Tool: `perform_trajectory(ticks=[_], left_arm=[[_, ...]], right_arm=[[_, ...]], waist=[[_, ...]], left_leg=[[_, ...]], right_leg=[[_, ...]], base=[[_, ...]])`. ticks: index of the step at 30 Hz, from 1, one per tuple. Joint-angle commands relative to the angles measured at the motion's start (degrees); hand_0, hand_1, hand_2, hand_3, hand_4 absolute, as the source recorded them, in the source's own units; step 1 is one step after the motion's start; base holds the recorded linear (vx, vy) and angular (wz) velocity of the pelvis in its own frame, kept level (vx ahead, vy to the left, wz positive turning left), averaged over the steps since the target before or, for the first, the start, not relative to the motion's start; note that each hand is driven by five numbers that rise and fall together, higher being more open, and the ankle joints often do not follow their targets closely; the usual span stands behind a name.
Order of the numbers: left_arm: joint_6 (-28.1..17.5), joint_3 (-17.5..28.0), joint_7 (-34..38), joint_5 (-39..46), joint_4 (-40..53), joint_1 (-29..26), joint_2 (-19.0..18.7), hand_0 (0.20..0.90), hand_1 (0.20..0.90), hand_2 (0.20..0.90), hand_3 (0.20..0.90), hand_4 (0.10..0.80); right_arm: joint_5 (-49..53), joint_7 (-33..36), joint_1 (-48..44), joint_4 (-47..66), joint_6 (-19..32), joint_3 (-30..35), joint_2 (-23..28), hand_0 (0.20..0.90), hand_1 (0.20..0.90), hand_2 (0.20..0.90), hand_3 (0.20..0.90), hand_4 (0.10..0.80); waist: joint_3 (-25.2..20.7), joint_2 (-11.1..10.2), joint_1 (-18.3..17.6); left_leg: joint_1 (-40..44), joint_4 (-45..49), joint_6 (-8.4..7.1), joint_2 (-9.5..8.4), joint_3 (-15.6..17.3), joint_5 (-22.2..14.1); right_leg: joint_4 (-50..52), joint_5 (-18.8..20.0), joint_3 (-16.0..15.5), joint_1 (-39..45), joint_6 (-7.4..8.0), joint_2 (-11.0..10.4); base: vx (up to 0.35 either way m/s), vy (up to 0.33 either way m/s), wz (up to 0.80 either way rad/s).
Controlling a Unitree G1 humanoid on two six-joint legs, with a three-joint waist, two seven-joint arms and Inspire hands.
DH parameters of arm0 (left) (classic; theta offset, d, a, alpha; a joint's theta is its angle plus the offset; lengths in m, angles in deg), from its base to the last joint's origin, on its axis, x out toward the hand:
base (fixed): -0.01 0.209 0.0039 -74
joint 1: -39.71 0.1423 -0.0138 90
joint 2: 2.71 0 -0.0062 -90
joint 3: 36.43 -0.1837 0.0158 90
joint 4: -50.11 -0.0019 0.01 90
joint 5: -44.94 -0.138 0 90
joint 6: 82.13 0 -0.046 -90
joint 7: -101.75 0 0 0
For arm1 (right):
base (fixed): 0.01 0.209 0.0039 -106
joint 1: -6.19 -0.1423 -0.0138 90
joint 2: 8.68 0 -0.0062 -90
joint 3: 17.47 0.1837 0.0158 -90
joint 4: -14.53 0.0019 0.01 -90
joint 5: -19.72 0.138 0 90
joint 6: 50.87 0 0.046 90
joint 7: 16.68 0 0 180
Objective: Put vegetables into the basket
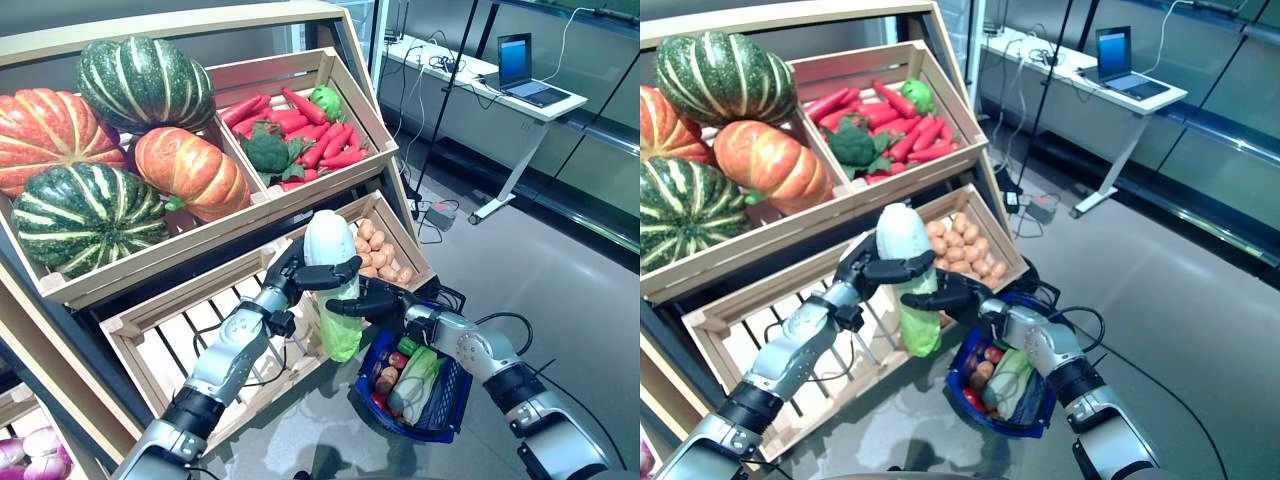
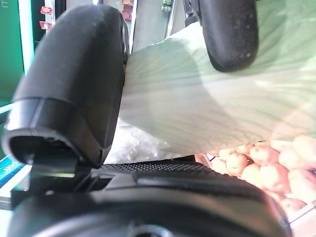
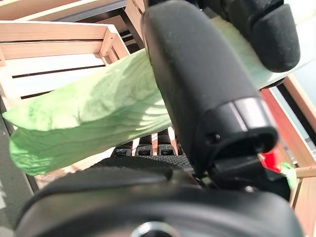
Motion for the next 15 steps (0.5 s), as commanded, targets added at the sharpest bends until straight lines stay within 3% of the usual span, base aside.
perform_trajectory(ticks=[1, 15], left_arm=[[-7.91, 0.12, -2.34, 6.5, 8.34, -15.09, 5.75, 0.3, 0.3, 0.3, 0.3, 0.4], [-5.72, -2.08, -7.97, 14.82, 9.0, -15.47, 9.08, 0.3, 0.3, 0.3, 0.3, 0.4]], right_arm=[[2.25, -1.7, -4.43, -4.22, 0.49, -4.4, -4.2, 0.9, 0.9, 0.9, 0.9, 0.8], [4.88, -3.27, -10.04, -5.44, -0.17, -5.75, -6.52, 0.9, 0.9, 0.9, 0.9, 0.8]], waist=[[-5.39, 1.17, 1.23], [-5.81, 1.07, 1.81]], left_leg=[[1.56, 0.05, -0.21, 0.01, -0.58, -6.01], [1.54, 0.05, -0.24, -0.11, -1.05, -6.0]], right_leg=[[0.95, -2.0, 0.59, 0.06, -4.3, 1.52], [0.23, -1.44, 0.47, 0.39, -4.33, 1.53]], base=[[0.0, 0.0, 0.0], [0.0, 0.0, 0.0]])
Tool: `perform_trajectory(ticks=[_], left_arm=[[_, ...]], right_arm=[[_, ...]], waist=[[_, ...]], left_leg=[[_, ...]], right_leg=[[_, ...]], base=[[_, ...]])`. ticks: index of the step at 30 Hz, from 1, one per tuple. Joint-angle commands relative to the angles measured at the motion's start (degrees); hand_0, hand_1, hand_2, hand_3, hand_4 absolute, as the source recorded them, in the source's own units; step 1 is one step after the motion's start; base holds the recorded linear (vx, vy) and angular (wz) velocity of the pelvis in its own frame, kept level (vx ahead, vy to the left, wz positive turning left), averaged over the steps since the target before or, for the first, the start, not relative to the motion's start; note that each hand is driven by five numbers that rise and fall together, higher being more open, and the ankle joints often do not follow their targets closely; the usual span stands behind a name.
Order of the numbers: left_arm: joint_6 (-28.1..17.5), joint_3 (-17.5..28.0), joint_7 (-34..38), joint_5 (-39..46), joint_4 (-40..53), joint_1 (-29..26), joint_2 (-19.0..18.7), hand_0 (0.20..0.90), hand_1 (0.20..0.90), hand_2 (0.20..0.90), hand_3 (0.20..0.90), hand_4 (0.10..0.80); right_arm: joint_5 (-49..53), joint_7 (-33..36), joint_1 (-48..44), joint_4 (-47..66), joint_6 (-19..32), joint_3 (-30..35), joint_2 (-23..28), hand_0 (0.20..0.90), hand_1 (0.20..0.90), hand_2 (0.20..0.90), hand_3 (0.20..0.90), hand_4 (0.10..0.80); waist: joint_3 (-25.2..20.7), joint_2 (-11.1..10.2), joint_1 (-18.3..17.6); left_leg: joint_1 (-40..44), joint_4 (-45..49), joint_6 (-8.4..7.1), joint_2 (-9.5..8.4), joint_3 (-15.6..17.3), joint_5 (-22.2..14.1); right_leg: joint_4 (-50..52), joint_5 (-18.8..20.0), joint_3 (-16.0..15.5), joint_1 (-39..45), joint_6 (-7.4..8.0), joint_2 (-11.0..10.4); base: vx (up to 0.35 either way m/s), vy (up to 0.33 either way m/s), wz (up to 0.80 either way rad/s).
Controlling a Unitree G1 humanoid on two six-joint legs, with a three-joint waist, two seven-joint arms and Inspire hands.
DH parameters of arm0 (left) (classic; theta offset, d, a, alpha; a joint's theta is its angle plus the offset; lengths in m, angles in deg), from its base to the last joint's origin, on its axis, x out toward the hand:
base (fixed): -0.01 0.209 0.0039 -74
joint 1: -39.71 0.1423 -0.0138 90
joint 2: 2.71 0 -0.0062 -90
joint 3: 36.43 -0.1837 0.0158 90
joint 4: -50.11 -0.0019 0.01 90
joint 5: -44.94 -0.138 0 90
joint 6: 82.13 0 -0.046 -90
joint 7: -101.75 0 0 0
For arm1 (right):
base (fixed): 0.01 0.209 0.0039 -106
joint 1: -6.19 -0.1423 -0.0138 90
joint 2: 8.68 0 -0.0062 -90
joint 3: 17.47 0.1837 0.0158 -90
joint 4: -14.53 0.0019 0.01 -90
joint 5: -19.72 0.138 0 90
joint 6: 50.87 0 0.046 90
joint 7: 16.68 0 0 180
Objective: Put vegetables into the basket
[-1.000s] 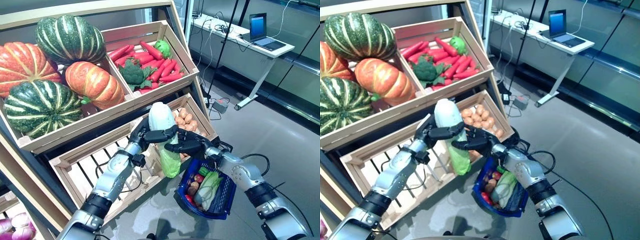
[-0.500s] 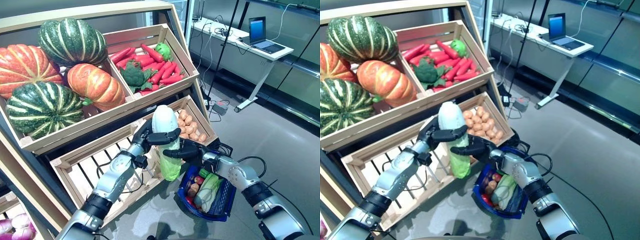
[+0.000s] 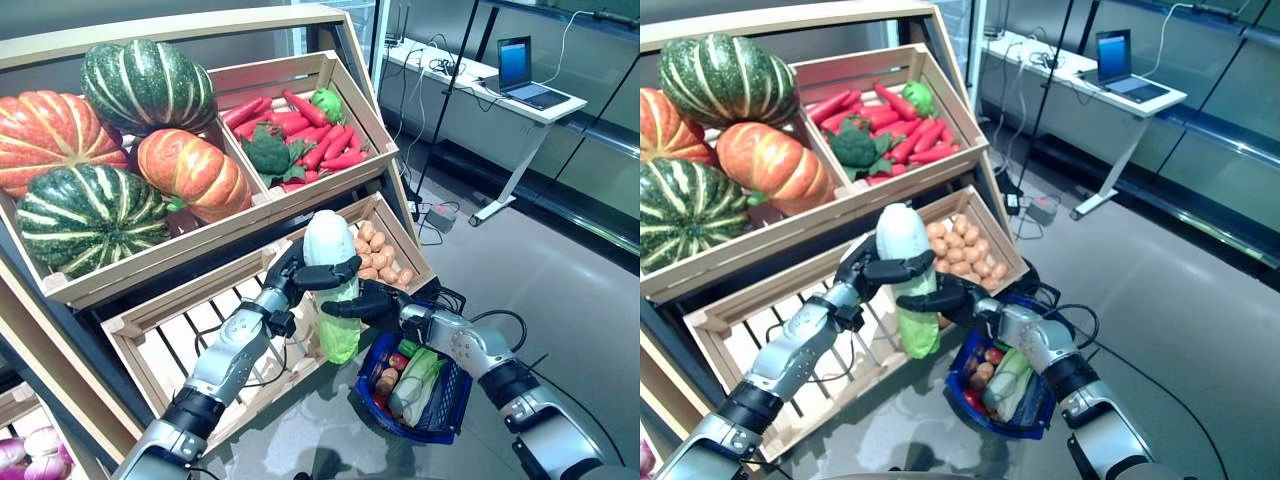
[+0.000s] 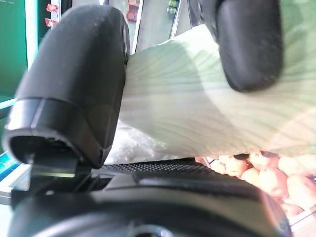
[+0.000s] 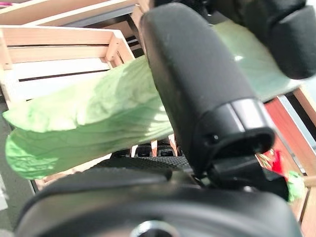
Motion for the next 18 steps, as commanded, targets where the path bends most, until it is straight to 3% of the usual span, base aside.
perform_trajectory(ticks=[1, 8, 9, 10, 18], left_arm=[[-6.16, -2.0, -7.31, 10.7, 8.91, -15.55, 9.19, 0.3, 0.3, 0.3, 0.3, 0.4], [-5.52, -3.61, -10.35, 13.74, 8.41, -16.92, 11.51, 0.3, 0.3, 0.3, 0.3, 0.4], [-5.56, -3.87, -10.41, 13.66, 8.46, -17.11, 11.67, 0.3, 0.3, 0.3, 0.3, 0.4], [-5.6, -4.06, -10.28, 13.83, 8.65, -17.17, 11.59, 0.3, 0.3, 0.3, 0.3, 0.4], [-5.64, -4.1, -9.84, 13.98, 8.83, -17.56, 11.7, 0.3, 0.3, 0.3, 0.3, 0.4]], right_arm=[[4.91, -3.33, -7.9, -4.64, -0.13, -3.32, -6.29, 0.9, 0.9, 0.9, 0.9, 0.8], [0.98, -7.32, -11.64, -12.07, -1.69, -3.92, -6.93, 0.9, 0.9, 0.9, 0.9, 0.8], [1.17, -7.08, -12.15, -13.04, -1.02, -4.0, -6.98, 0.672, 0.672, 0.672, 0.672, 0.648], [1.54, -6.83, -12.28, -13.36, -0.52, -4.04, -7.03, 0.321, 0.321, 0.321, 0.321, 0.414], [2.2, -5.93, -13.05, -15.4, 1.18, -2.83, -6.94, 0.3, 0.3, 0.3, 0.3, 0.4]], waist=[[-5.33, 0.76, 1.61], [-5.93, 0.59, 1.97], [-5.92, 0.6, 2.0], [-5.94, 0.61, 2.01], [-5.98, 0.76, 2.03]], left_leg=[[1.54, 0.05, -0.2, -0.12, -0.94, -6.06], [1.54, 0.05, -0.06, -0.17, -1.02, -6.23], [1.61, 0.05, -0.05, -0.15, -0.94, -6.2], [1.64, 0.05, -0.05, -0.14, -0.91, -6.19], [1.79, 0.05, 0.1, -0.17, -1.08, -6.3]], right_leg=[[0.18, -1.43, 0.53, 0.35, -4.33, 1.53], [0.11, -1.35, 0.76, 0.31, -4.34, 1.56], [0.11, -1.3, 0.78, 0.35, -4.35, 1.55], [0.11, -1.27, 0.84, 0.36, -4.36, 1.56], [0.11, -1.32, 1.12, 0.48, -4.46, 1.58]], base=[[0.0, 0.0, 0.0], [0.0, 0.0, 0.0], [0.0, 0.0, 0.0], [0.0, 0.0, 0.0], [0.0, 0.0, 0.0]])
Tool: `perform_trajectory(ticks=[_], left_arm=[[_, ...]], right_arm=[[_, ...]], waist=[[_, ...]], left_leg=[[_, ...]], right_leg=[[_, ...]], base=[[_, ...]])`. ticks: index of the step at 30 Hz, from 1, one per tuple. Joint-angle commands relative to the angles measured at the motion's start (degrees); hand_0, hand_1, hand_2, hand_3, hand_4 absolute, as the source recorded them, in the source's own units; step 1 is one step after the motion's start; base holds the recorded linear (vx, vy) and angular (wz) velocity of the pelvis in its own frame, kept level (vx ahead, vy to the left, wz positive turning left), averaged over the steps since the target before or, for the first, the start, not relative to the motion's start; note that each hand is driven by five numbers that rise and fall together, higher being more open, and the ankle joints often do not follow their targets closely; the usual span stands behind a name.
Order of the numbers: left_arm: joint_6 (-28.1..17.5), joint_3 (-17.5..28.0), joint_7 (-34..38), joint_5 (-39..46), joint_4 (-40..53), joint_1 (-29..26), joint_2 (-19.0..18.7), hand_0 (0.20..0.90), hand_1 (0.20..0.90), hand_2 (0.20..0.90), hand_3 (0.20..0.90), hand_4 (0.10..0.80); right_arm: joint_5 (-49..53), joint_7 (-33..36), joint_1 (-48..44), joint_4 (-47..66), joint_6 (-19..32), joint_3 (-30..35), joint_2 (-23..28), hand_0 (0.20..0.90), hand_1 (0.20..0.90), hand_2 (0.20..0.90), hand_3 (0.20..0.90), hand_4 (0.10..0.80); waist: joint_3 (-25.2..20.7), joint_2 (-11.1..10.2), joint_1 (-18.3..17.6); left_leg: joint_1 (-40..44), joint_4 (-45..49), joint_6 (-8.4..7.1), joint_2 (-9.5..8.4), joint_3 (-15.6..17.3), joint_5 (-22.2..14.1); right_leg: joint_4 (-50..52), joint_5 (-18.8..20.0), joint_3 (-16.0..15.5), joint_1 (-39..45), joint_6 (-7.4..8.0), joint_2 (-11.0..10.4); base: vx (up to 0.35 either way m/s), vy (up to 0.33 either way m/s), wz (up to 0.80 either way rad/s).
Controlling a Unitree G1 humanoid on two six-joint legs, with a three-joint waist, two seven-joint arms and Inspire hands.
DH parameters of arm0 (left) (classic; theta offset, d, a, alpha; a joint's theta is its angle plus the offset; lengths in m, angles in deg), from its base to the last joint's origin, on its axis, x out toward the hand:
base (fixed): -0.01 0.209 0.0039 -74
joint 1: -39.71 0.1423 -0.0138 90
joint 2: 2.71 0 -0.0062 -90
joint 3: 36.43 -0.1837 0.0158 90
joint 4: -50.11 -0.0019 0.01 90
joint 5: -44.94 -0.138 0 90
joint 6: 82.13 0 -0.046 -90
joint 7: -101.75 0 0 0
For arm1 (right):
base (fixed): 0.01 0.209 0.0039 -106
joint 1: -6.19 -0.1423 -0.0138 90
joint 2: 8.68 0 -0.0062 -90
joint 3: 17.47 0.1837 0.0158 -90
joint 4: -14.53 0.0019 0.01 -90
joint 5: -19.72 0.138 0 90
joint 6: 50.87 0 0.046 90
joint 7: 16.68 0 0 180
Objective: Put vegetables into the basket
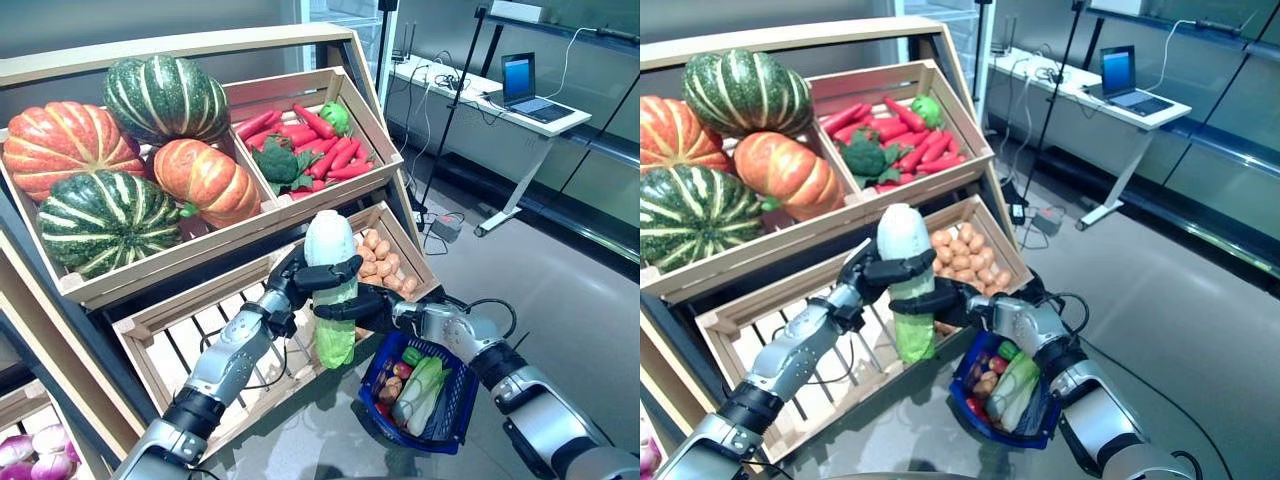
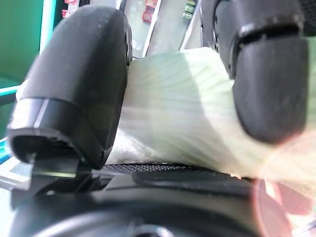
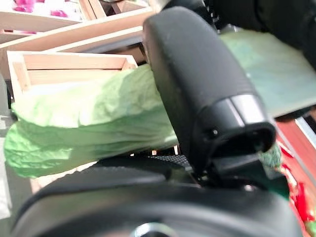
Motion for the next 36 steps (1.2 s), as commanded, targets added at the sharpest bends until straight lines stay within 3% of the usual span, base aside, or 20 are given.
perform_trajectory(ticks=[1, 9, 10, 11, 25, 29, 36], left_arm=[[-8.0, -4.09, -9.13, 7.33, 9.07, -17.45, 11.59, 0.3, 0.3, 0.3, 0.3, 0.4], [-6.85, -3.63, -8.98, 7.35, 8.89, -16.72, 10.84, 0.3, 0.3, 0.3, 0.3, 0.4], [-6.63, -3.57, -9.04, 7.34, 8.82, -16.66, 10.76, 0.359, 0.359, 0.359, 0.359, 0.439], [-5.94, -3.52, -8.78, 7.11, 8.77, -16.51, 10.74, 0.9, 0.9, 0.9, 0.9, 0.8], [-4.82, -0.22, -8.48, 2.06, 8.23, -12.35, 6.13, 0.9, 0.9, 0.9, 0.9, 0.8], [-6.2, 1.09, -7.26, -3.6, 7.19, -11.49, 3.4, 0.9, 0.9, 0.9, 0.9, 0.8], [-7.3, 4.38, -5.87, -6.01, 6.08, -9.78, 0.02, 0.9, 0.9, 0.9, 0.9, 0.8]], right_arm=[[2.52, 1.68, -7.35, -7.03, 1.7, 1.16, -5.03, 0.3, 0.3, 0.3, 0.3, 0.4], [2.7, 3.47, -6.32, -6.37, 3.17, 2.0, -4.06, 0.3, 0.3, 0.3, 0.3, 0.4], [2.5, 3.49, -6.22, -6.3, 3.35, 2.04, -4.06, 0.3, 0.3, 0.3, 0.3, 0.4], [2.14, 3.61, -6.01, -6.04, 3.75, 2.08, -4.03, 0.3, 0.3, 0.3, 0.3, 0.4], [-1.43, 4.03, 2.47, -2.44, 3.26, 5.1, 1.75, 0.3, 0.3, 0.3, 0.3, 0.4], [-3.39, 4.16, 6.05, -2.98, 4.48, 7.75, 4.24, 0.3, 0.3, 0.3, 0.3, 0.4], [-5.23, 1.73, 12.28, -3.04, 4.18, 11.34, 7.8, 0.3, 0.3, 0.3, 0.3, 0.4]], waist=[[-3.87, 0.48, 0.69], [-3.8, 0.66, 0.5], [-3.82, 0.68, 0.5], [-3.85, 0.7, 0.48], [-3.69, 0.89, -0.56], [-3.44, 1.07, -1.05], [-3.27, 1.09, -1.88]], left_leg=[[1.76, 0.05, 0.13, -0.19, -1.02, -6.4], [1.65, 0.05, 0.14, -0.17, -0.84, -6.32], [1.6, 0.05, 0.16, -0.19, -0.83, -6.31], [1.52, 0.05, 0.18, -0.2, -0.79, -6.3], [0.63, 0.05, 0.26, 0.03, 0.8, -6.03], [0.59, 0.05, 0.36, 0.14, 1.29, -6.15], [0.69, 0.05, 0.48, 0.28, 2.06, -6.24]], right_leg=[[0.11, -1.36, 1.13, 0.43, -4.36, 1.53], [0.11, -1.17, 1.18, 0.2, -4.24, 1.46], [0.11, -1.16, 1.22, 0.14, -4.26, 1.46], [0.11, -1.13, 1.29, 0.03, -4.24, 1.45], [0.11, -0.26, 1.94, -1.46, -3.43, 1.21], [0.11, -0.2, 2.35, -1.71, -3.26, 1.26], [0.11, -0.13, 3.23, -1.9, -3.07, 1.36]], base=[[0.0, 0.0, 0.0], [0.0, 0.0, 0.0], [0.0, 0.0, 0.0], [0.0, 0.0, 0.0], [0.005, -0.003, -0.02], [0.025, -0.011, -0.12], [0.025, -0.008, -0.05]])
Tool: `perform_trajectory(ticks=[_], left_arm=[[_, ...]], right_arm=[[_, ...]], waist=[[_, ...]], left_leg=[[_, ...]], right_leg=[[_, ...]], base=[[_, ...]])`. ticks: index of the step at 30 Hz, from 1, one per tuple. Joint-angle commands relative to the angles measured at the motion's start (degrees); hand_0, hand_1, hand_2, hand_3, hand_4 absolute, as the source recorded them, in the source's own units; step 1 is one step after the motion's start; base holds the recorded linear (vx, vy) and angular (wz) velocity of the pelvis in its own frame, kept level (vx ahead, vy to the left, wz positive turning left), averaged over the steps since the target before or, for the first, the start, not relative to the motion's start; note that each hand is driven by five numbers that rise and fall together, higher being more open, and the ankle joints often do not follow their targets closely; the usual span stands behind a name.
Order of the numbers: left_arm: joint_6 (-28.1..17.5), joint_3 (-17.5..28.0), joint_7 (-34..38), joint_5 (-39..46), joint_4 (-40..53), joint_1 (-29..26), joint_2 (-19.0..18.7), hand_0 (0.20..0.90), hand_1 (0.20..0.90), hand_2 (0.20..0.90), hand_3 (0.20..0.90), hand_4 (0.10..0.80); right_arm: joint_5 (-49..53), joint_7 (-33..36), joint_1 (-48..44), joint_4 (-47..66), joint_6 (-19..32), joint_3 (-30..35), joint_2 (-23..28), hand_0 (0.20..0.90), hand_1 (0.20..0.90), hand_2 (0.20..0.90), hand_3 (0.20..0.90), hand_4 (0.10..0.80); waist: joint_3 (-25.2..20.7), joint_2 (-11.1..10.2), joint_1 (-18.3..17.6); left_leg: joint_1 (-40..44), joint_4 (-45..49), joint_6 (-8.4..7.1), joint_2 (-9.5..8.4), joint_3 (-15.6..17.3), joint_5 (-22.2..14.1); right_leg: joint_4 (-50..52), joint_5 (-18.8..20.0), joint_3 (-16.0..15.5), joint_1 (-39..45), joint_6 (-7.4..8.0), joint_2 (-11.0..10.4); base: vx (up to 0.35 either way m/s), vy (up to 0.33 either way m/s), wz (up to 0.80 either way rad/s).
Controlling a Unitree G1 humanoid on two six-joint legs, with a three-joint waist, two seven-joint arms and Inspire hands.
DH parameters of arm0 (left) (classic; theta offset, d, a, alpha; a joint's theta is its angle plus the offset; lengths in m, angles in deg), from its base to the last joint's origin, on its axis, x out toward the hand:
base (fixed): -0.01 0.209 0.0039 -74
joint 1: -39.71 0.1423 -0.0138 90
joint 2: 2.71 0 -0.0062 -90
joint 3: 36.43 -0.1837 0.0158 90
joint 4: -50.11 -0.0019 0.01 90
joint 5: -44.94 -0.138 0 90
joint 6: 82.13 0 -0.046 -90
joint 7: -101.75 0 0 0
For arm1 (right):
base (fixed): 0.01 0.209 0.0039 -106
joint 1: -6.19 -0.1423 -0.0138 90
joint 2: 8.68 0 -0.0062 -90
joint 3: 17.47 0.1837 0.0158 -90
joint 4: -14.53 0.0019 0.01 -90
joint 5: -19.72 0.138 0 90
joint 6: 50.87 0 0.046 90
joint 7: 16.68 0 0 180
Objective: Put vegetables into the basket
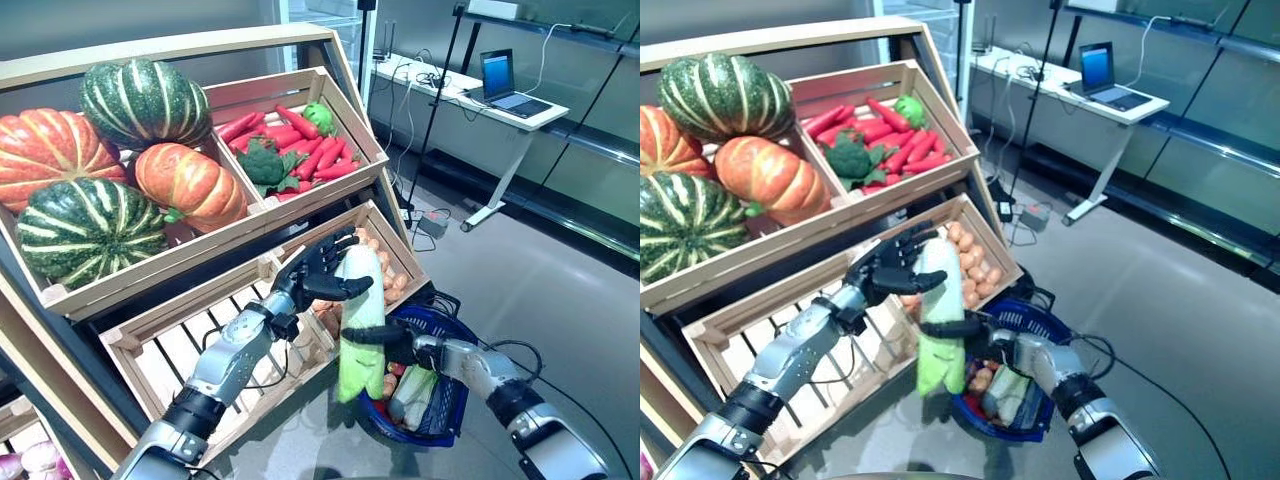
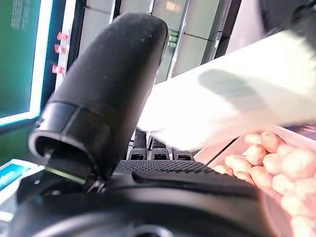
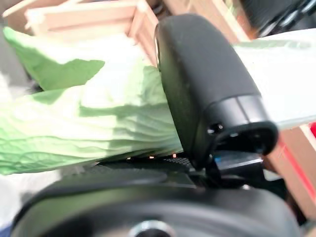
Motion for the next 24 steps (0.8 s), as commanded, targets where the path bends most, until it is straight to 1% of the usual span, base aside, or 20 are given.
perform_trajectory(ticks=[1, 6, 8, 13, 16, 20, 21, 22, 24], left_arm=[[-8.75, 4.31, -0.76, -1.27, 1.95, -9.66, 0.33, 0.9, 0.9, 0.9, 0.9, 0.8], [-9.72, 5.92, 0.33, -2.07, 0.21, -9.3, -0.82, 0.9, 0.9, 0.9, 0.9, 0.8], [-9.63, 6.4, 0.55, -2.18, -0.07, -9.15, -0.84, 0.9, 0.9, 0.9, 0.9, 0.8], [-9.78, 7.91, 0.58, -4.48, -3.13, -7.77, -0.97, 0.9, 0.9, 0.9, 0.9, 0.8], [-9.8, 8.96, -0.15, -6.2, -4.11, -5.76, -1.58, 0.9, 0.9, 0.9, 0.9, 0.8], [-8.84, 10.68, 0.09, -6.33, -4.69, -1.83, -1.25, 0.9, 0.9, 0.9, 0.9, 0.8], [-8.79, 11.12, 0.25, -6.15, -4.93, -0.75, -1.01, 0.9, 0.9, 0.9, 0.9, 0.8], [-8.35, 12.06, 0.43, -5.45, -6.07, 1.07, -0.2, 0.9, 0.9, 0.9, 0.9, 0.8], [-8.64, 11.88, 1.24, -5.13, -7.77, 2.65, 0.63, 0.9, 0.9, 0.9, 0.9, 0.8]], right_arm=[[-0.31, -0.97, -1.63, -2.13, 3.15, 6.92, 3.0, 0.3, 0.3, 0.3, 0.3, 0.4], [0.21, -2.09, 1.49, -4.52, 3.94, 10.05, 4.46, 0.3, 0.3, 0.3, 0.3, 0.4], [0.55, -1.78, 2.21, -4.79, 4.48, 10.86, 4.67, 0.3, 0.3, 0.3, 0.3, 0.4], [2.2, 0.51, 5.09, -5.65, 7.5, 15.39, 5.93, 0.3, 0.3, 0.3, 0.3, 0.4], [3.66, 2.63, 6.75, -5.76, 8.8, 18.56, 6.74, 0.3, 0.3, 0.3, 0.3, 0.4], [5.92, 5.56, 8.97, -6.21, 11.83, 22.64, 6.79, 0.3, 0.3, 0.3, 0.3, 0.4], [5.76, 6.1, 9.31, -6.14, 12.22, 23.54, 6.48, 0.3, 0.3, 0.3, 0.3, 0.4], [5.57, 8.34, 9.28, -6.46, 13.52, 24.97, 6.06, 0.3, 0.3, 0.3, 0.3, 0.4], [5.7, 11.13, 8.16, -6.4, 15.33, 25.5, 5.73, 0.3, 0.3, 0.3, 0.3, 0.4]], waist=[[-3.16, 1.09, -0.37], [-2.86, 1.14, -0.86], [-2.73, 1.15, -0.96], [-2.23, 1.15, -1.51], [-1.95, 1.19, -1.61], [-1.64, 1.14, -1.32], [-1.54, 1.14, -1.21], [-1.25, 1.16, -0.84], [-0.54, 1.28, -0.37]], left_leg=[[1.08, 0.1, 0.38, 0.19, 0.15, -6.23], [1.2, 0.1, 0.39, 0.31, 0.55, -6.36], [1.27, 0.1, 0.38, 0.34, 0.67, -6.39], [1.38, 0.1, 0.36, 0.5, 0.9, -6.5], [1.36, 0.1, 0.34, 0.63, 1.11, -6.48], [1.44, 0.1, 0.33, 0.76, 1.22, -6.63], [1.4, 0.1, 0.33, 0.8, 1.21, -6.63], [1.29, 0.1, 0.33, 0.88, 1.11, -6.58], [0.89, 0.1, 0.23, 0.94, 1.04, -6.36]], right_leg=[[0.13, -0.84, 0.34, -0.4, -3.16, 1.28], [0.13, -0.94, 0.8, -0.39, -3.12, 1.34], [0.13, -0.95, 0.87, -0.34, -3.09, 1.34], [0.13, -0.88, 1.27, -0.37, -3.04, 1.42], [0.13, -0.82, 1.44, -0.46, -3.07, 1.49], [0.13, -0.83, 1.39, -0.38, -3.05, 1.51], [0.13, -0.83, 1.34, -0.41, -3.08, 1.53], [0.13, -0.81, 1.21, -0.54, -3.21, 1.54], [0.13, -0.73, 1.02, -0.93, -3.32, 1.49]], base=[[0.023, -0.006, -0.07], [0.016, -0.005, -0.14], [0.016, -0.011, -0.07], [0.009, -0.011, -0.02], [0.032, -0.038, -0.07], [0.058, -0.065, -0.03], [0.073, -0.123, -0.04], [0.063, -0.134, -0.03], [0.029, -0.142, -0.02]])
